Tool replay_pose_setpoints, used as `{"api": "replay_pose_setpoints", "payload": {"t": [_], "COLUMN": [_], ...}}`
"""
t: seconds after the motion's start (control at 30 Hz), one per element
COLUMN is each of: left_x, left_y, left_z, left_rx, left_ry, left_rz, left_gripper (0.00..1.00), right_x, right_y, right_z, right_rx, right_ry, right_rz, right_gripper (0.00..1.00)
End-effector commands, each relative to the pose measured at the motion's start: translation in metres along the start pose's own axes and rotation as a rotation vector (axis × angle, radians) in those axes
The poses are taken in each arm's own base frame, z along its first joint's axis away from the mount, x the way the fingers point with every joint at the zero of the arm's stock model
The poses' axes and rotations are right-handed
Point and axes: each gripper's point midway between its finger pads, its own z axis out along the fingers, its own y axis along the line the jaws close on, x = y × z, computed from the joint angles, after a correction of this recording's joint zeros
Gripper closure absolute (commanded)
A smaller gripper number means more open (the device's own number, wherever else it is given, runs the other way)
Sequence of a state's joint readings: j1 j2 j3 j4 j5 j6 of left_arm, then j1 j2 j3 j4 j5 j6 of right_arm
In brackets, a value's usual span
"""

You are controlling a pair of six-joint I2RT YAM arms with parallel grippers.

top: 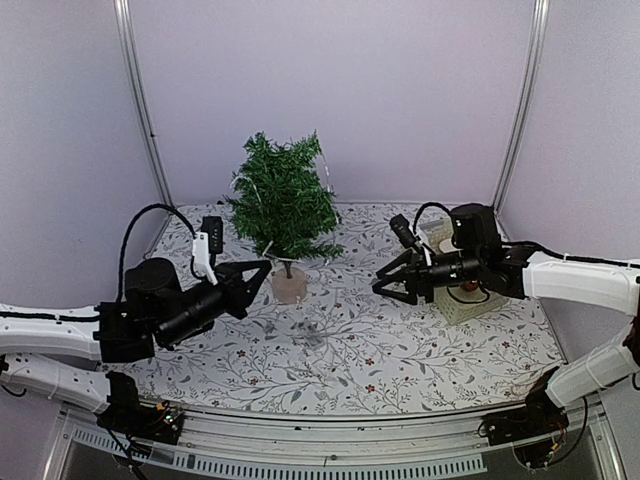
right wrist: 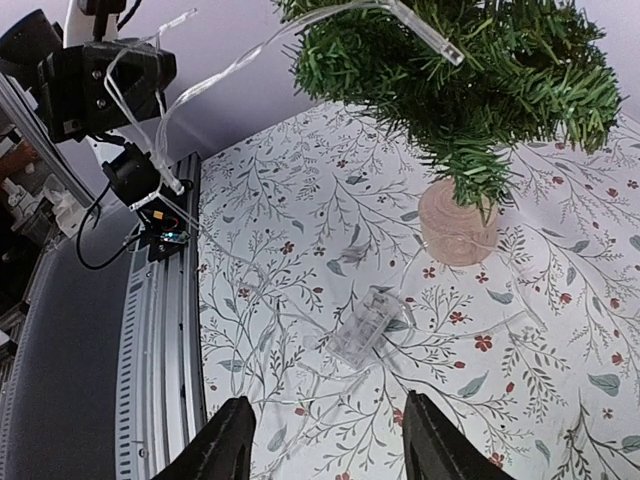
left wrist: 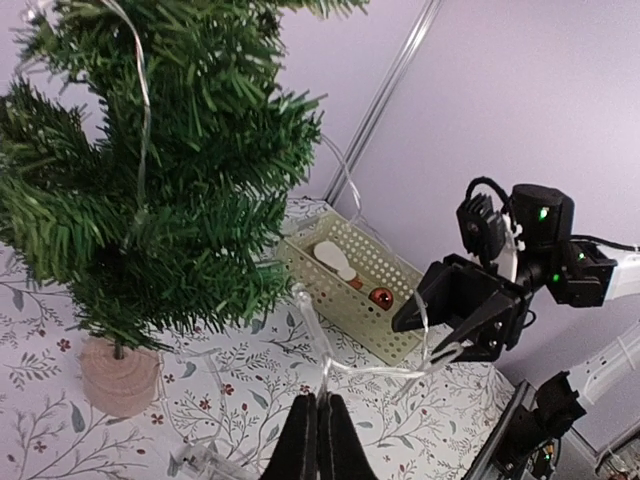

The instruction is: Decorate the small christmas tree

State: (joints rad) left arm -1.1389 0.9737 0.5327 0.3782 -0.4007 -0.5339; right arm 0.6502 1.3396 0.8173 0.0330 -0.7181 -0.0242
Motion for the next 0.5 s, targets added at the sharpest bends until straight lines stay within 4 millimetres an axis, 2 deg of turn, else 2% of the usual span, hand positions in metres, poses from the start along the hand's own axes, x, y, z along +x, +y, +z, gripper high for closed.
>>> {"api": "replay_pose_setpoints", "payload": {"t": [0.0, 0.17, 0.3, 0.47], "left_x": [-0.024, -0.047, -0.071, -0.092], "left_y": [0.007, 0.004, -0.003, -0.013], "left_z": [-0.010, -0.011, -0.013, -0.014], "left_rx": [-0.099, -0.129, -0.128, -0.113], "left_ry": [-0.013, -0.059, -0.113, -0.152], "left_rz": [0.061, 0.035, 0.004, 0.001], "left_gripper": [1.00, 1.00, 1.00, 1.00], "right_x": [0.005, 0.009, 0.009, 0.025], "right_y": [0.011, 0.022, 0.040, 0.058], "right_z": [0.017, 0.038, 0.053, 0.074], "right_rx": [-0.047, -0.091, -0.133, -0.167], "right_ry": [-0.003, -0.006, -0.021, 0.015], "right_rz": [-0.094, -0.132, -0.152, -0.194], "right_gripper": [0.43, 0.42, 0.42, 0.42]}}
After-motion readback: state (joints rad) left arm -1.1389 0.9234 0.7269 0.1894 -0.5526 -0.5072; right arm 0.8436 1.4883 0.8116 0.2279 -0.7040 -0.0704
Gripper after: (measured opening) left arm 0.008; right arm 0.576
